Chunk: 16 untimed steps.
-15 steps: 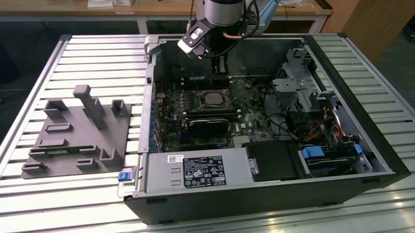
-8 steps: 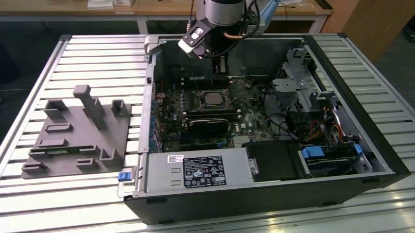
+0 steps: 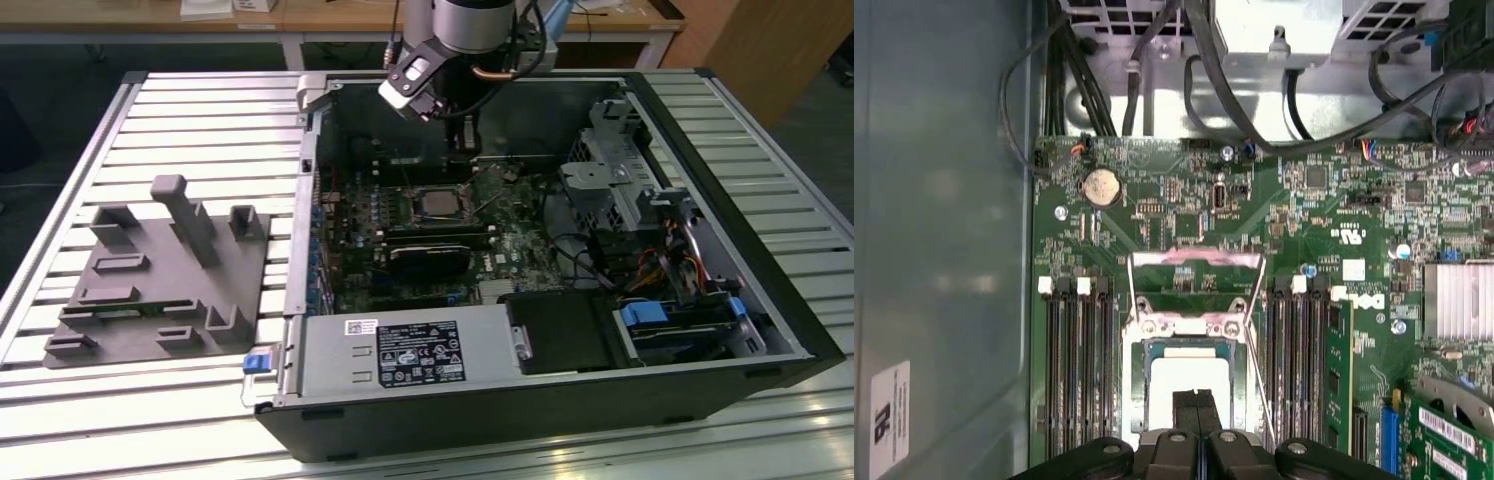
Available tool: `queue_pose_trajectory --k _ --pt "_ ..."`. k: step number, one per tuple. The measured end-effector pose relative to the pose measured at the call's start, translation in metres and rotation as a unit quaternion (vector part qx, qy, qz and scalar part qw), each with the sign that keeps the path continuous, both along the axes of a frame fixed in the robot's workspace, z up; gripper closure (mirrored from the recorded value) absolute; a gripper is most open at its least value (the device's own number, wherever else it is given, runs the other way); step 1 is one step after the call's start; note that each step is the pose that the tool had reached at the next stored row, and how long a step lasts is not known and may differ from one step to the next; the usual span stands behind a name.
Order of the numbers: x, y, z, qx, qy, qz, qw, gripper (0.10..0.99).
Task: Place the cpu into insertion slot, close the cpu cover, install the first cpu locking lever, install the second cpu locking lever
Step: 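Close the cpu cover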
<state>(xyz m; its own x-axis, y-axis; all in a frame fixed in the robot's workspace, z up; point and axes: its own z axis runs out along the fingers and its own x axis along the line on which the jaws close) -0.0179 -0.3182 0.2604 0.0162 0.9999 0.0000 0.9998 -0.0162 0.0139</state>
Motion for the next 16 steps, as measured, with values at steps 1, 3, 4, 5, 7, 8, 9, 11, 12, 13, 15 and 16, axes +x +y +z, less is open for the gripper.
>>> queue_pose_trajectory --k 1,3,4,5,7,8,9,11,12,13,15,16 --pt "0.0016 0.0 0.0 0.0 0.0 0.0 1.0 0.98" --pt "0.0051 0.0 0.0 0.0 0.0 0.0 1.0 0.98" --pt "0.0068 0.0 0.0 0.0 0.0 0.0 1.0 0.98" --pt "0.0088 0.0 0.0 0.0 0.0 0.0 1.0 0.98" --pt "0.0127 0.0 0.0 0.0 0.0 0.0 1.0 0.98" --pt "0.0148 0.0 0.0 0.0 0.0 0.0 1.0 0.98" --pt "0.017 0.0 0.0 0.0 0.0 0.0 1.0 0.98" --pt "0.0214 0.0 0.0 0.0 0.0 0.0 1.0 0.98" --pt "0.0236 0.0 0.0 0.0 0.0 0.0 1.0 0.98" --pt "0.0259 0.0 0.0 0.0 0.0 0.0 1.0 0.98" --pt "0.0306 0.0 -0.0001 0.0001 0.0 0.0 1.0 0.98" --pt "0.0328 0.0 0.0 0.0 0.0 0.0 1.0 0.98"
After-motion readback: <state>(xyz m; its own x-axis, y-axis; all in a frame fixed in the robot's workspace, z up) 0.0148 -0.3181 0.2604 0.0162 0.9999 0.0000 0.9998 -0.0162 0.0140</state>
